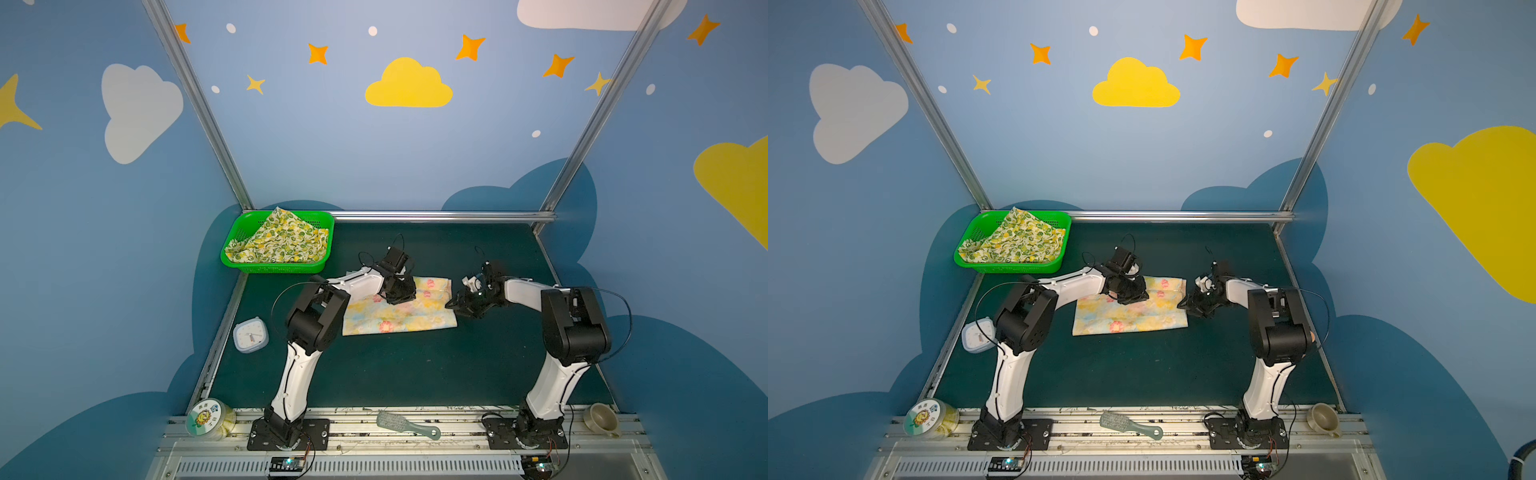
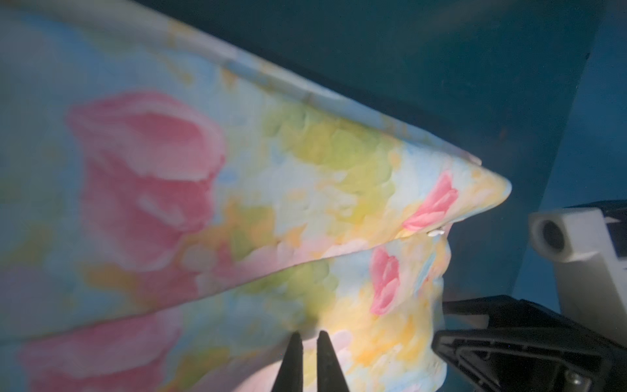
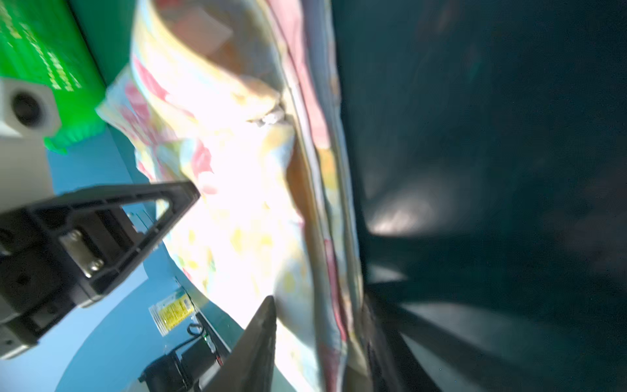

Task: Fold and stack skirts
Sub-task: Rotate the skirt at the center of the table.

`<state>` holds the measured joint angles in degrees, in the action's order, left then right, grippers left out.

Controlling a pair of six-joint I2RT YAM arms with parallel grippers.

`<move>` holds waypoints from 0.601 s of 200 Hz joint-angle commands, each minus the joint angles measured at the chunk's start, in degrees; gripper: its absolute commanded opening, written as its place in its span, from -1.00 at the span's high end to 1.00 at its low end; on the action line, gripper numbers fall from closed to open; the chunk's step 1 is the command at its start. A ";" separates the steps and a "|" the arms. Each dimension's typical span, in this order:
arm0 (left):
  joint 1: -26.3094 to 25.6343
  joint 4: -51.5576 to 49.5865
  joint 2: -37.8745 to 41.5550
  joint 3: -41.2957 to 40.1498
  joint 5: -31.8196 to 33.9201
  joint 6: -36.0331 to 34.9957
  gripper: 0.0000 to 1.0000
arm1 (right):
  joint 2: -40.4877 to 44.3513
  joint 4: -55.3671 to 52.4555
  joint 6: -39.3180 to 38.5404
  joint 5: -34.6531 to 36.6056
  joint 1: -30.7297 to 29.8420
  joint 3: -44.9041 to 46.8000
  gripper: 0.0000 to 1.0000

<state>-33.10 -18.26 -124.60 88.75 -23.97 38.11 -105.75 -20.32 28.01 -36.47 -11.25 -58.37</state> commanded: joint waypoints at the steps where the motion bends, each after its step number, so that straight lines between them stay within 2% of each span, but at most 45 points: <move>1: -0.28 -1.55 1.36 -0.57 -0.94 -1.26 0.75 | 3.16 -0.88 1.94 2.67 -2.12 3.19 0.17; 20: -0.47 -1.77 2.22 -1.04 -1.39 -1.92 0.75 | 4.97 -2.86 1.96 3.37 -2.57 3.79 0.13; 57: -0.89 -2.60 1.53 0.17 -3.12 -3.08 0.74 | 6.42 -3.29 0.37 3.21 0.63 3.89 0.04; 120: -2.55 -3.73 -2.33 3.54 -5.01 -3.09 0.74 | 0.14 0.00 -0.94 0.61 2.64 0.21 0.03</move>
<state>-34.89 -20.47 -124.79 90.30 -27.64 35.88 -102.63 -21.58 28.01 -34.70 -8.91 -56.45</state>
